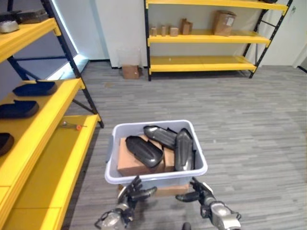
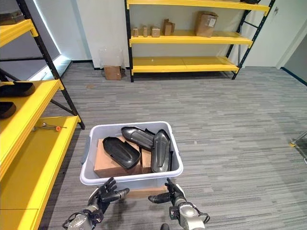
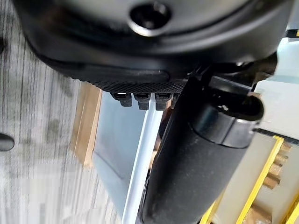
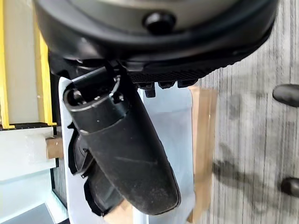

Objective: Move parts from the plastic box to the shelf.

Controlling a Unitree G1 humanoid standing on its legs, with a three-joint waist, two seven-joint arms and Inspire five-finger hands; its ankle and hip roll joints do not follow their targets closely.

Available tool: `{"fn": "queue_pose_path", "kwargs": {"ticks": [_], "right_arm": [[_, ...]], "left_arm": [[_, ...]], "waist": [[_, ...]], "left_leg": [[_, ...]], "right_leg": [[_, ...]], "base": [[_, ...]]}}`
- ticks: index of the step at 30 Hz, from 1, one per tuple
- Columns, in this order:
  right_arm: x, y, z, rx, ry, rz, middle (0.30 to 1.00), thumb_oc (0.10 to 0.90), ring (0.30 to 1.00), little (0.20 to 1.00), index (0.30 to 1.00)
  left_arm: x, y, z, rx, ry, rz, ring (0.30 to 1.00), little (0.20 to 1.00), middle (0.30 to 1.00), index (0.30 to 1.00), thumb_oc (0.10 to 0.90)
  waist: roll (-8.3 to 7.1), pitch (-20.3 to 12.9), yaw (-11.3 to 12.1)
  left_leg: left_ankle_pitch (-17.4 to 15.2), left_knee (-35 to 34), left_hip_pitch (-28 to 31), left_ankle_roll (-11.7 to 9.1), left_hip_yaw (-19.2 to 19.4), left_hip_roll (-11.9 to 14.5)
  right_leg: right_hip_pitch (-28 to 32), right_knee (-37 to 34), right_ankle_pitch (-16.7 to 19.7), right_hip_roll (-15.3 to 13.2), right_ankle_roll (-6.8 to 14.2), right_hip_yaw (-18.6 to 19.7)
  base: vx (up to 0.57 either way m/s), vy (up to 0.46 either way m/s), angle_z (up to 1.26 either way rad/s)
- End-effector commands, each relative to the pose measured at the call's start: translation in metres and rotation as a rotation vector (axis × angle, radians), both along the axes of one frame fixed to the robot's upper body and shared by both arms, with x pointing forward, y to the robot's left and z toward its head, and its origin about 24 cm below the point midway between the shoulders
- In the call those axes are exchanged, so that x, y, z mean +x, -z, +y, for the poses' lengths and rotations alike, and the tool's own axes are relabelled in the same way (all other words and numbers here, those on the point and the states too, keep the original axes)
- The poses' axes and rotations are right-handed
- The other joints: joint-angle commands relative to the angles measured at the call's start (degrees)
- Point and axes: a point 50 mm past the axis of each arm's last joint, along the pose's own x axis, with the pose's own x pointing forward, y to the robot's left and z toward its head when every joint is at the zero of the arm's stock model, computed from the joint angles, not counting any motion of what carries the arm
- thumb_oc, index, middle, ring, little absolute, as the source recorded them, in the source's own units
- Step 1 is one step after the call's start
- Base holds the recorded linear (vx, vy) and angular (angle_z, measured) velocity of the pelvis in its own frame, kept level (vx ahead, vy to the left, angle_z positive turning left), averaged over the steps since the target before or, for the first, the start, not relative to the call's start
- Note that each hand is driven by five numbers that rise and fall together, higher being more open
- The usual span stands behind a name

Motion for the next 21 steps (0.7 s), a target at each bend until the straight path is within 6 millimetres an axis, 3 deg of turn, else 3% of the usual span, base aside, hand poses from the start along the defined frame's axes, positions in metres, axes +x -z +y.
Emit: {"fn": "queue_pose_path", "kwargs": {"ticks": [1,4,14,17,20,21], "right_arm": [[0.054,-0.052,-0.010,0.004,0.042,-0.295,1.000,0.900,1.000,1.000,1.000],[0.059,-0.060,-0.011,-0.006,0.036,-0.331,1.000,0.900,1.000,1.000,1.000],[0.112,-0.131,-0.015,-0.153,-0.024,-0.605,1.000,0.900,1.000,1.000,1.000],[0.128,-0.154,-0.006,-0.180,-0.057,-0.687,1.000,0.900,1.000,1.000,1.000],[0.132,-0.163,-0.004,-0.192,-0.071,-0.716,1.000,0.900,1.000,1.000,1.000],[0.141,-0.180,0.003,-0.225,-0.103,-0.776,1.000,0.900,1.000,1.000,1.000]], "left_arm": [[0.041,-0.034,-0.012,-0.033,0.004,-0.234,1.000,1.000,1.000,1.000,0.900],[0.039,-0.034,-0.011,-0.031,0.000,-0.235,1.000,1.000,1.000,1.000,0.900],[0.030,-0.032,-0.002,-0.010,-0.018,-0.225,1.000,1.000,1.000,1.000,0.900],[0.031,-0.032,-0.003,-0.010,-0.019,-0.225,1.000,1.000,1.000,1.000,0.900],[0.032,-0.032,-0.004,-0.013,-0.021,-0.224,1.000,1.000,1.000,1.000,0.900],[0.033,-0.033,-0.006,-0.016,-0.016,-0.229,1.000,1.000,1.000,1.000,0.900]], "waist": [[2.09,0.7,1.3],[2.04,1.0,1.4],[1.93,4.2,2.8],[1.79,5.6,3.2],[1.78,6.1,3.2],[1.66,7.2,3.5]], "left_leg": [[6.8,-2.1,0.5,-2.4,-3.0,4.2],[6.9,-2.3,0.6,-2.4,-2.9,4.3],[7.3,-2.4,-0.1,-2.6,-3.1,4.7],[7.3,-2.3,-0.2,-2.6,-3.1,4.8],[7.3,-2.3,-0.2,-2.6,-3.1,4.9],[7.4,-2.3,-0.4,-2.7,-3.1,5.0]], "right_leg": [[6.3,1.6,-2.1,-4.1,0.2,1.7],[6.3,1.7,-2.2,-4.0,0.2,1.6],[6.2,1.5,-2.2,-3.8,0.5,1.2],[6.3,1.2,-2.1,-3.6,0.5,1.3],[6.4,1.1,-2.0,-3.6,0.5,1.3],[6.4,0.9,-2.0,-3.6,0.4,1.2]], "base": [[0.00,0.000,0.00],[0.01,-0.002,0.00],[0.00,-0.001,0.01],[-0.01,-0.003,0.00],[-0.01,-0.003,0.00],[-0.06,-0.013,-0.01]]}}
